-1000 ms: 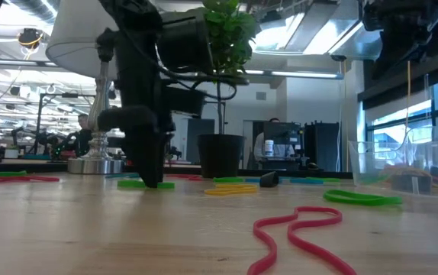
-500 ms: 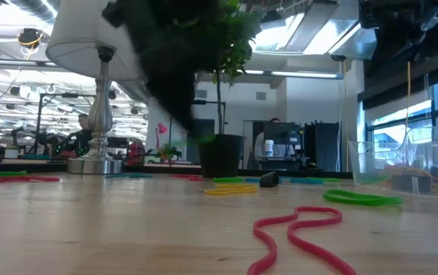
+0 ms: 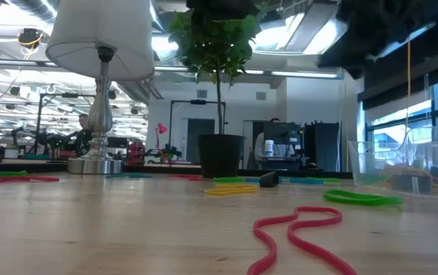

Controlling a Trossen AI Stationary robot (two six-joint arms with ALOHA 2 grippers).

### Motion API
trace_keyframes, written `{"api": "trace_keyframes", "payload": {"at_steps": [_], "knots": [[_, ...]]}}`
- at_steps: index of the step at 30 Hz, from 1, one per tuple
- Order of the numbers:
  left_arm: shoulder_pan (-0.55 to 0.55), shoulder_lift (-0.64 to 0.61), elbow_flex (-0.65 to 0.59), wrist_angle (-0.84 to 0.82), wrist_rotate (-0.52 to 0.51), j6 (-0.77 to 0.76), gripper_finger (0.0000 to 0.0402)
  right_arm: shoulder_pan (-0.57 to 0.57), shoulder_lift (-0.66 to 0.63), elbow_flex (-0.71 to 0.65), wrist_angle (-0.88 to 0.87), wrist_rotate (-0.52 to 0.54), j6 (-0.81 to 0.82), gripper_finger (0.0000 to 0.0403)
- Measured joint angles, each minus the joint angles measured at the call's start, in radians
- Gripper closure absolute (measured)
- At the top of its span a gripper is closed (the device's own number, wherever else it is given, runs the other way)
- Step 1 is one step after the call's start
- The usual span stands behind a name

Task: Pick and place rubber bands into bin
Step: Put the green rubber band into the transparent bin

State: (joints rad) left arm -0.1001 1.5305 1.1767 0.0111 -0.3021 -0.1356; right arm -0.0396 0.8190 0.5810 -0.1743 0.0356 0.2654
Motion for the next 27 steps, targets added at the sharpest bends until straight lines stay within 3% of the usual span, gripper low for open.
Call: {"api": "trace_keyframes", "payload": {"at_steps": [5,13,17,22,27], "knots": [[-0.004,0.013,-0.001,0.067,-0.002,0.000,0.0398,0.036,0.026,-0.081,0.351,-0.005,-0.057,0.0229],[-0.004,0.046,0.000,0.210,0.006,0.009,0.0398,0.115,0.170,-0.093,0.613,-0.013,-0.129,0.0150],[-0.004,0.073,0.000,0.263,0.009,0.008,0.0398,0.131,0.229,-0.091,0.719,-0.013,-0.132,0.0144],[-0.004,0.117,0.000,0.326,0.040,0.003,0.0398,0.130,0.311,-0.046,0.717,-0.018,-0.106,0.0144],[-0.004,0.138,0.000,0.352,0.042,0.000,0.0398,0.130,0.368,-0.007,0.715,-0.039,-0.110,0.0172]]}}
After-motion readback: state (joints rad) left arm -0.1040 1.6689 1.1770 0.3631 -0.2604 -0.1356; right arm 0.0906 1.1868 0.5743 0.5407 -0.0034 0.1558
